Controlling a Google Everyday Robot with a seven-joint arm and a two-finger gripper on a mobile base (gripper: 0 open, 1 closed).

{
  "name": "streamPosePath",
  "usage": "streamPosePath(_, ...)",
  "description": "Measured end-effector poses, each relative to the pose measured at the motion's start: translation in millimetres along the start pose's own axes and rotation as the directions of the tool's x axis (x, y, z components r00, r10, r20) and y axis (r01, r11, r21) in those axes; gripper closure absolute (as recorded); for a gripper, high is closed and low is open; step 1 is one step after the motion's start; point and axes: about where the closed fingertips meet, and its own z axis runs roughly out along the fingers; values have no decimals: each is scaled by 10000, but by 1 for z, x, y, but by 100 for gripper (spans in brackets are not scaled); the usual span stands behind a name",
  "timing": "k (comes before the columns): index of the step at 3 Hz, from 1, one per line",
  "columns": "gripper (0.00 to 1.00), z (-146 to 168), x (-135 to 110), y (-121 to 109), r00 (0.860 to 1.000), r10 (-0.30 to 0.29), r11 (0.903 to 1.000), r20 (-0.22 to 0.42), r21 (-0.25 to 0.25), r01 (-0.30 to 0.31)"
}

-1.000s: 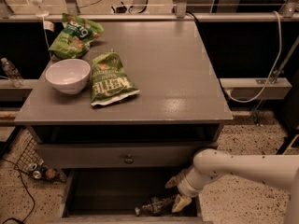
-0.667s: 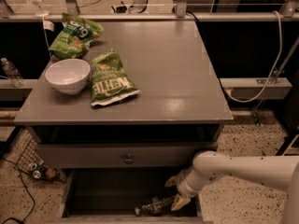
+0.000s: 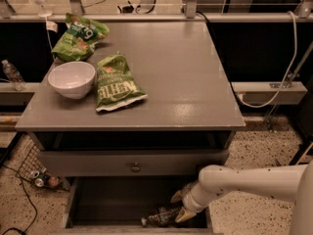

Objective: Pick water bottle from middle drawer and place on counter

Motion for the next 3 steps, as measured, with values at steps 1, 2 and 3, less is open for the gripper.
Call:
streamPosePath(1,79,-1,-2,4,10000,-20,10000,-15,12,21)
streamPosePath(2,100,4,-2,9,10000,21,9998,13,-189,-21)
streamPosePath(3,100,5,-3,10,10000,25,9996,35,-276,-24)
